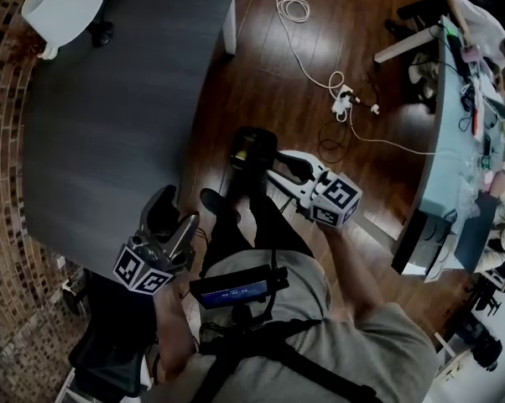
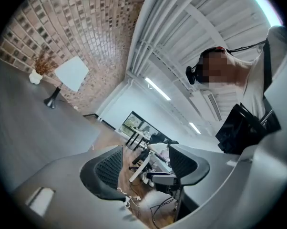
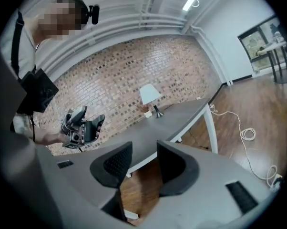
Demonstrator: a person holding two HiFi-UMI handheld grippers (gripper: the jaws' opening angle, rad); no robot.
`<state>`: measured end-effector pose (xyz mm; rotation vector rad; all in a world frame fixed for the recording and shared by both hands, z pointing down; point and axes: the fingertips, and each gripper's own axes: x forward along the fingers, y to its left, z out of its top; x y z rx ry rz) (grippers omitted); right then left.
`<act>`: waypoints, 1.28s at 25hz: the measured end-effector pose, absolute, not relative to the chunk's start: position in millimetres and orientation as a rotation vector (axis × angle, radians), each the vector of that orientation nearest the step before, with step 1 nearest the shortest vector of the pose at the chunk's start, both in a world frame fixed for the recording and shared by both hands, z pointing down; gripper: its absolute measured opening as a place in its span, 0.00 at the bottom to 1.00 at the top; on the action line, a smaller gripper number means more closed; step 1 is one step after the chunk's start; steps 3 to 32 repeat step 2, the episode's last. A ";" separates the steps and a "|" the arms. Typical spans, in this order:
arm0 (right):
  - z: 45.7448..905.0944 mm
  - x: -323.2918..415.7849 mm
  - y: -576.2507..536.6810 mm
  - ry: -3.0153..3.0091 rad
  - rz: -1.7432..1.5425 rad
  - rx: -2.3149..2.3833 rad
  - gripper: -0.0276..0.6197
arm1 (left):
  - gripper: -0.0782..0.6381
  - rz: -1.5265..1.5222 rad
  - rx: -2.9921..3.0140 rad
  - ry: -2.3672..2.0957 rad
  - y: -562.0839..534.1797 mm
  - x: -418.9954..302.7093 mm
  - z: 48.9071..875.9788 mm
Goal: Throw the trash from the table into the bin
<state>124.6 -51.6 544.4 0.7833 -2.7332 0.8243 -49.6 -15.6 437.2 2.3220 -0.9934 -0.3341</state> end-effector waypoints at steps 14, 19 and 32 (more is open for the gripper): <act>519.0 151.2 -52.7 -2.757 0.807 0.824 0.32 | 0.51 -0.330 2.376 -0.947 -23.3 -24.6 420.9; 519.0 151.2 -52.7 -2.757 0.807 0.824 0.32 | 0.51 -0.330 2.376 -0.947 -23.3 -24.6 420.9; 519.0 151.2 -52.7 -2.757 0.807 0.824 0.32 | 0.51 -0.330 2.376 -0.947 -23.3 -24.6 420.9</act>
